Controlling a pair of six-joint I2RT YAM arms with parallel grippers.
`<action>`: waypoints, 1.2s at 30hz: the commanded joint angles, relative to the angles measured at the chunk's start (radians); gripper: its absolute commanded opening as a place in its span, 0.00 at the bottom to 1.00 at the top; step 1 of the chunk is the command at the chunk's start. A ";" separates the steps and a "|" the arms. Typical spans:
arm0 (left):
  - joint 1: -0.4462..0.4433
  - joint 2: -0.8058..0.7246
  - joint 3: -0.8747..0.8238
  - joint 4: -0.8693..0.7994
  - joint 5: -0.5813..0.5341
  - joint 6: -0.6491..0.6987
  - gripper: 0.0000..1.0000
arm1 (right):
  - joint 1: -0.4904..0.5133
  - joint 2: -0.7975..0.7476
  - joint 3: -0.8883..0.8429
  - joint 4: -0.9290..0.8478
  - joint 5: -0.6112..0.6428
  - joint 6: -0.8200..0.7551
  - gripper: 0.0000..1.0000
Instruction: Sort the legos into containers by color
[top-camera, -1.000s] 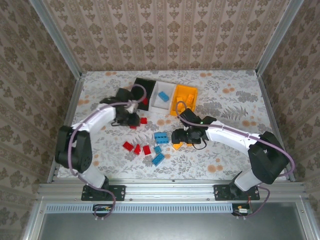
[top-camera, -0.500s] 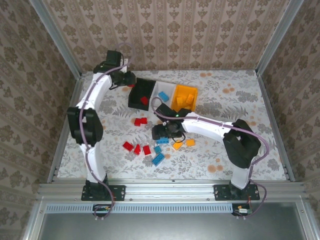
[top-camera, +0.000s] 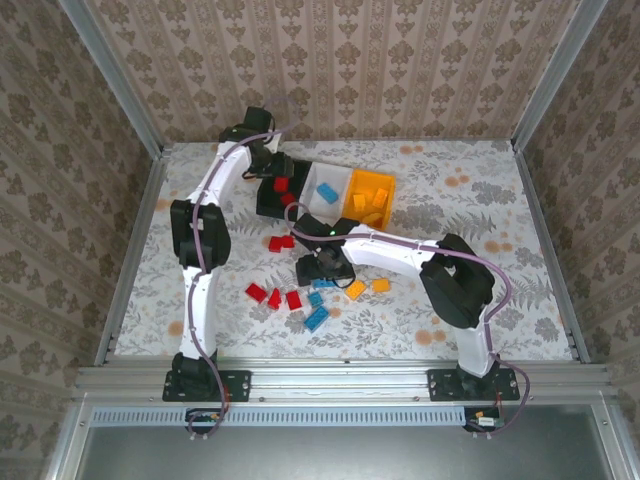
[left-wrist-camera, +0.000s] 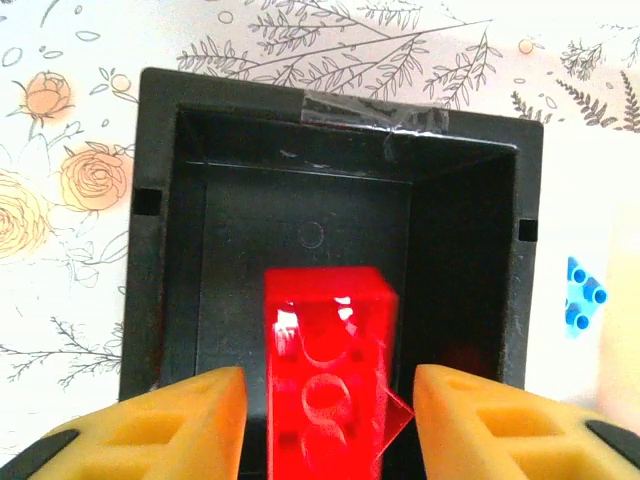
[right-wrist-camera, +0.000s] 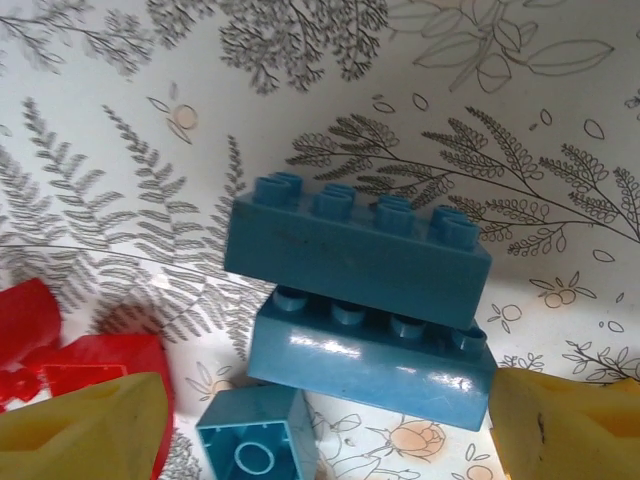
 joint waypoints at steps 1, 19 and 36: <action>0.007 0.005 0.033 -0.043 0.001 0.007 0.53 | 0.006 0.035 0.028 -0.039 0.034 0.016 0.85; -0.035 -0.506 -0.439 0.056 -0.023 -0.037 0.73 | -0.005 0.137 0.061 -0.038 0.066 0.008 0.72; -0.115 -1.007 -1.086 0.094 -0.073 -0.129 0.77 | -0.034 -0.114 0.002 -0.084 0.122 -0.025 0.59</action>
